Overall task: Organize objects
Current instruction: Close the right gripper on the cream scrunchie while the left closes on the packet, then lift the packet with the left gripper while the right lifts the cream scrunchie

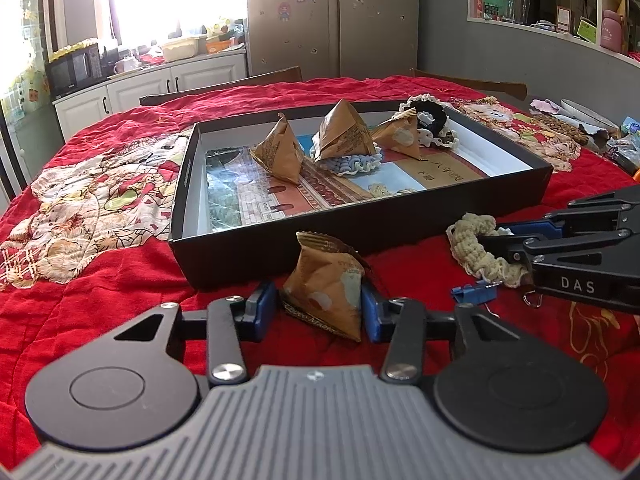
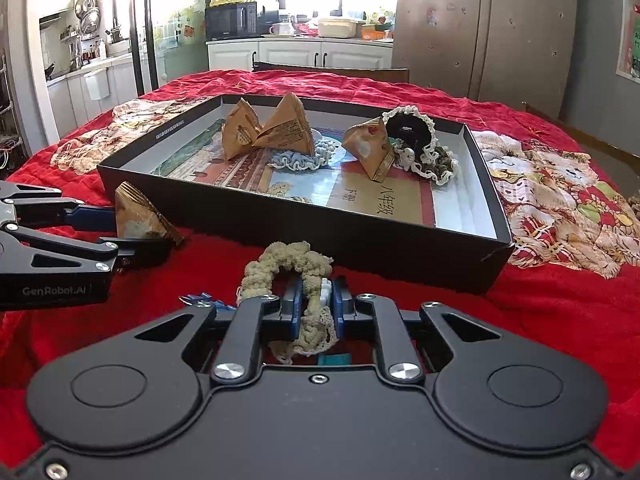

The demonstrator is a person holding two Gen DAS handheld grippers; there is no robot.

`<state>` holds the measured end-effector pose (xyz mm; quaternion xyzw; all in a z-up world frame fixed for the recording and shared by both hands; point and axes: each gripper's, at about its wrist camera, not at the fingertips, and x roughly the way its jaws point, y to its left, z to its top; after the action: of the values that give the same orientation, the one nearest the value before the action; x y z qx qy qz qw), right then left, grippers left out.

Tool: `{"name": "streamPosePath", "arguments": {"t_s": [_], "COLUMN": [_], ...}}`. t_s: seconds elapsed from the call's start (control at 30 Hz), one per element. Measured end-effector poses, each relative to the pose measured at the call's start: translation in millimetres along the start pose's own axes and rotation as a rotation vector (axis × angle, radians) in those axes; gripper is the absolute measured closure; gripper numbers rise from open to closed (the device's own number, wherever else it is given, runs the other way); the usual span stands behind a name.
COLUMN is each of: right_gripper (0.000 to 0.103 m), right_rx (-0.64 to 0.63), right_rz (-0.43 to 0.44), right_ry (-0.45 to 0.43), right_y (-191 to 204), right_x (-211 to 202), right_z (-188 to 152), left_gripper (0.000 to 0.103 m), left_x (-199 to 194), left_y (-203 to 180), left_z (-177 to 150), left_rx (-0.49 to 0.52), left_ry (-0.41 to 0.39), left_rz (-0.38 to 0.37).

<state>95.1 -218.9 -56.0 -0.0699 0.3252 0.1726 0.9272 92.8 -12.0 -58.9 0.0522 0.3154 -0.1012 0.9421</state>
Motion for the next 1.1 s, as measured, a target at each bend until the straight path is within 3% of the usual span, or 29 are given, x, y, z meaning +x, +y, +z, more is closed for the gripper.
{"name": "streamPosePath", "arguments": {"t_s": [0.6, 1.1], "right_gripper": [0.090, 0.090], "right_rx": [-0.003, -0.022], "right_rz": [0.018, 0.059], "right_ry": [-0.015, -0.083], "right_y": [0.8, 5.1], "right_x": [-7.7, -38.0], "right_z": [0.6, 8.3], "left_gripper": [0.061, 0.061], "left_x": [-7.3, -30.0], "left_y": [-0.8, -3.1], "left_z": [1.7, 11.4], "left_rx": [0.000, -0.011], "left_ry": [-0.002, -0.035], "left_rz": [-0.013, -0.048]}}
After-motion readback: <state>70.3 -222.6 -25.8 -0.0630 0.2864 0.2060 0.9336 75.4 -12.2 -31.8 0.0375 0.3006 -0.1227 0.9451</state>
